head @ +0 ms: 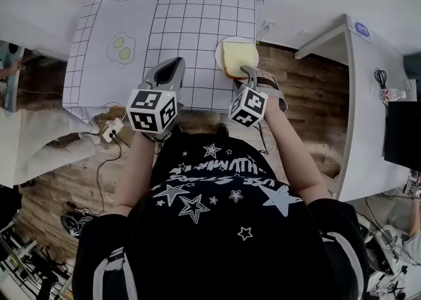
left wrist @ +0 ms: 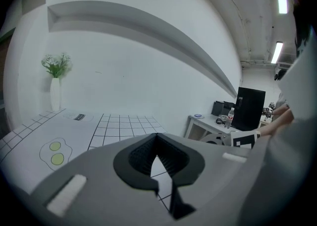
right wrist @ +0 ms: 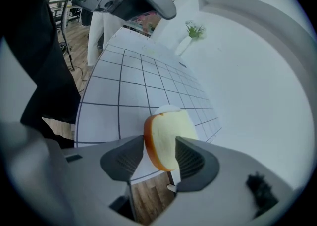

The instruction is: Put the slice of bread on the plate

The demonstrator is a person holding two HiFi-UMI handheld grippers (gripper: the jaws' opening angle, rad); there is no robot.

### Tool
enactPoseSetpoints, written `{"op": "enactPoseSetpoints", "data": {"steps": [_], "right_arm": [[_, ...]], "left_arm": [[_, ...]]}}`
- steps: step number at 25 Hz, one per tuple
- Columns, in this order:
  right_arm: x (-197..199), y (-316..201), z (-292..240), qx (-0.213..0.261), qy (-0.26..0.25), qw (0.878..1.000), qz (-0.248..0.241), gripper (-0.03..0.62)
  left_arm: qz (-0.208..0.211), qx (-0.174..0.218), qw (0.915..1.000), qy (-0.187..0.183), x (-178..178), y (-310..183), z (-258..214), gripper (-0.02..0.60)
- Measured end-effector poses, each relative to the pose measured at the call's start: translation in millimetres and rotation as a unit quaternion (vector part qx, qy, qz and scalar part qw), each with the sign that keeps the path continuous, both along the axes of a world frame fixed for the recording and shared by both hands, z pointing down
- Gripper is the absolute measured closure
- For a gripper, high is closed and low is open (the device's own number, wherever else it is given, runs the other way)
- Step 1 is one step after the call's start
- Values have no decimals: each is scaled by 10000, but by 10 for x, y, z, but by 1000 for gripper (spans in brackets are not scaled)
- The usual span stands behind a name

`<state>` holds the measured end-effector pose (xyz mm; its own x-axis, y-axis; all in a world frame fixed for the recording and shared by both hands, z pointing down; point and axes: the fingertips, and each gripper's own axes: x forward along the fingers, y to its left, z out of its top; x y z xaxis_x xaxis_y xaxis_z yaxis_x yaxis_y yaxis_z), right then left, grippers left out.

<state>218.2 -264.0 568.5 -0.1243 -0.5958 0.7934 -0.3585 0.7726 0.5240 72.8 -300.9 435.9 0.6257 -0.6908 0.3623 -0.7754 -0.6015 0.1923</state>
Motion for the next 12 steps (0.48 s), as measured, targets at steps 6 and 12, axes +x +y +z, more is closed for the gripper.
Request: {"op": "enactPoseSetpoints", "data": {"steps": [6, 12], "right_arm": [[3, 64, -145, 44, -43, 9992, 387, 404], [-213, -28, -528, 361, -803, 9903, 1078, 404]], "left_arm": [[238, 141, 9996, 87, -142, -197, -113, 572], [413, 129, 9988, 209, -324, -266, -102, 572]]}}
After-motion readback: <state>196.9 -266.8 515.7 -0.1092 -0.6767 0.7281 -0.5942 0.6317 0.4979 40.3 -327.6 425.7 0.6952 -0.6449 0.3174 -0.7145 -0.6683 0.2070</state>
